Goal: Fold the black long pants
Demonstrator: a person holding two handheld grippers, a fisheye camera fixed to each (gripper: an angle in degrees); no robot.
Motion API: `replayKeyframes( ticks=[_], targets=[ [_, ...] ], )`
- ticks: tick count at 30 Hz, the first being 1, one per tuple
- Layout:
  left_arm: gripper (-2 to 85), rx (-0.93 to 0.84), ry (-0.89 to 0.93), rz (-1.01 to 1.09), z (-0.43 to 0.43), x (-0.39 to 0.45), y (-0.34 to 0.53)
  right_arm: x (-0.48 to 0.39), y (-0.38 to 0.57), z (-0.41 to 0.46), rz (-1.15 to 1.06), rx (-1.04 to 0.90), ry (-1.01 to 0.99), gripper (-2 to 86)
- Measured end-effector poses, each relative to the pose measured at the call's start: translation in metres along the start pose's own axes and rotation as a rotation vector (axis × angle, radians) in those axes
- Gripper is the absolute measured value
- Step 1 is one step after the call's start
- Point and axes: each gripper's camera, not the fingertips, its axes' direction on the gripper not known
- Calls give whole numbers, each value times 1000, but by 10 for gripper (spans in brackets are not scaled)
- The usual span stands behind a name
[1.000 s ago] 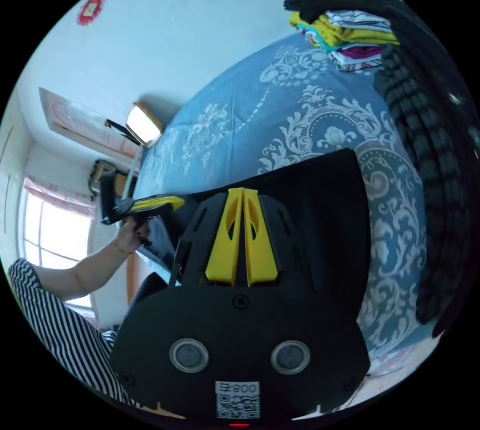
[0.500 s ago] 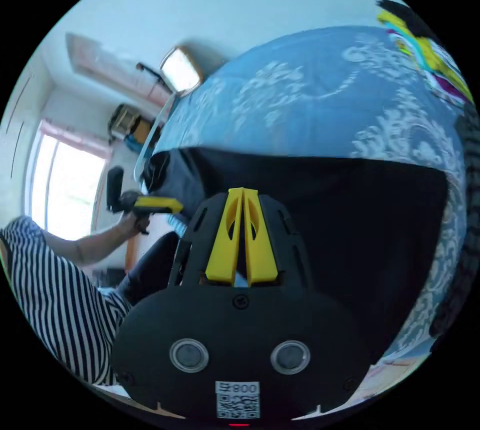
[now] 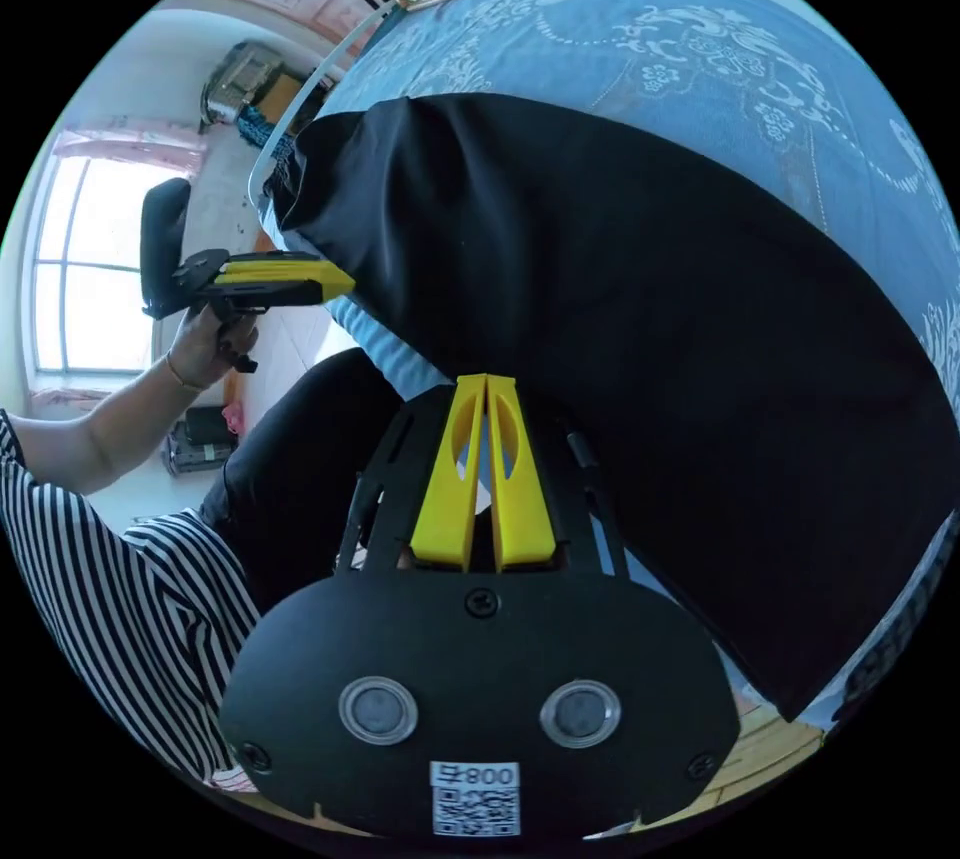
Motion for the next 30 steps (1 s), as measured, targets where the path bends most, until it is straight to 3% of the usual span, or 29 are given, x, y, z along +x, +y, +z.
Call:
replayKeyframes(
  ticks=[7,12,16,26,30],
  targets=[
    [1,-26,46,-120,-55,-56,58,-30,-23,-16,-16,-1,72,1],
    [1,116,-33,-238,-131,-104,97,-60,-51,-21,-62,63,38,1],
    [1,50,-144,-319,-154,-142,125,-80,-79,13,-84,-32,64,1],
    [1,155,-64,-364,-232,-183,197,-69,-104,-22,19,119,10,1],
    [1,152,-94,-391,-261,-202,207,-53,-123,-1,66,17,93,1]
  ],
)
